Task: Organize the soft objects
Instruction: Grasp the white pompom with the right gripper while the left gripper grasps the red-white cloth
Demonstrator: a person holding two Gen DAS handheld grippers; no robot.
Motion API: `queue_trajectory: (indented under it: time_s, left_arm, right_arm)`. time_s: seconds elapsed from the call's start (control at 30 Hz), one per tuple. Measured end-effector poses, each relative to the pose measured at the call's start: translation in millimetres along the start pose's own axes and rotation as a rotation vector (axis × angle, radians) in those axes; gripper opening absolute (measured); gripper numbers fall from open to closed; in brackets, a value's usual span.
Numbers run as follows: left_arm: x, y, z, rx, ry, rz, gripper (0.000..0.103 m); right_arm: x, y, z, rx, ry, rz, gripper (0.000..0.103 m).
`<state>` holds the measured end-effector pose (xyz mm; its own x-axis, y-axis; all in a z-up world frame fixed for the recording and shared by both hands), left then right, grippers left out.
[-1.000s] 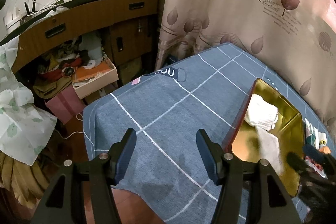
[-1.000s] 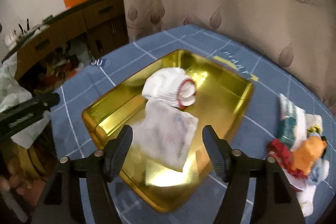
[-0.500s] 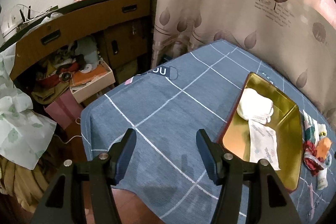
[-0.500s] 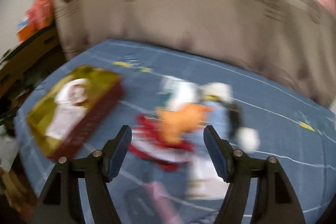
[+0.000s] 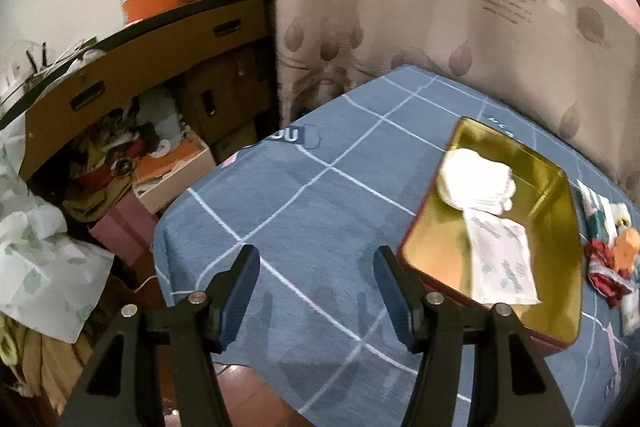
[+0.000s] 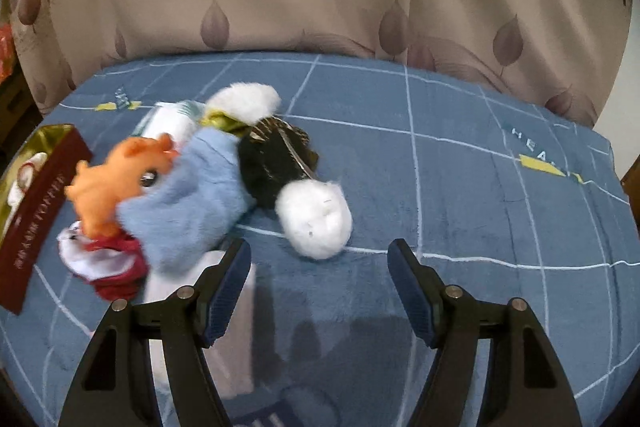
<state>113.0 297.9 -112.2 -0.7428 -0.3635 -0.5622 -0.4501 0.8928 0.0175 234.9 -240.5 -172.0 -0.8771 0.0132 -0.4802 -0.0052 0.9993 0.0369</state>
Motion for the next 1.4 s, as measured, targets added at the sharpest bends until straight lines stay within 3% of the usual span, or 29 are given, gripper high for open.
queue_trajectory:
  time_s: [0.33,0.43,0.6,0.7,0.93,1.13,1.4]
  left_arm:
    - [2.6,-52.9,-25.7,0.065,-0.053,0.167,0.061]
    - [8.3,-80.9,-37.2,0.1,-0.067,0.253,0.061]
    - [23.1,-138.0,-59.0,0.187,-0.093,0.41,0.063]
    - [35.7,-172.8,-64.8,0.253,-0.083,0.48,0.063]
    - [69.2,-254.9,-60.4,0.426,-0.014,0.63,0.063]
    - [91.5,-305.8,-49.7,0.514,0.032,0.725,0.063]
    - [106.6,-352.5,-38.8,0.493,0.01,0.889,0.064]
  right_arm:
    - [-13.9,1.9,29.6,-0.011,0.027,0.002,0.067]
    - [-18.8,2.8,31.2,-0.018,0.023,-0.002,0.058]
    - [-23.8,3.0,30.8,-0.039,0.015,0.001,0.035]
    - [-21.3,2.2,28.8,-0.049,0.012,0.006,0.029]
    - [1.7,-14.1,16.2,-0.037,0.013,0.027,0.028]
    - [14.3,-27.2,7.5,-0.056,0.016,0.055,0.028]
    - [11.8,-23.1,8.1,-0.024,0.021,0.027,0.03]
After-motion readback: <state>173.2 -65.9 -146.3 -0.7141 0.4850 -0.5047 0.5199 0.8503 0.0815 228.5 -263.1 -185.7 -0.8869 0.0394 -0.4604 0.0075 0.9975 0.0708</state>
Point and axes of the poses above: each gripper's, at about its wrist camera, not at the fingertips, and z roughly the way its jaws point, y to its left, x to its underside, the point moved 10 cm from there along z, roughly the way its jaws point, and after that the axes turned 9 degrees about y, right-handed, at the moved point
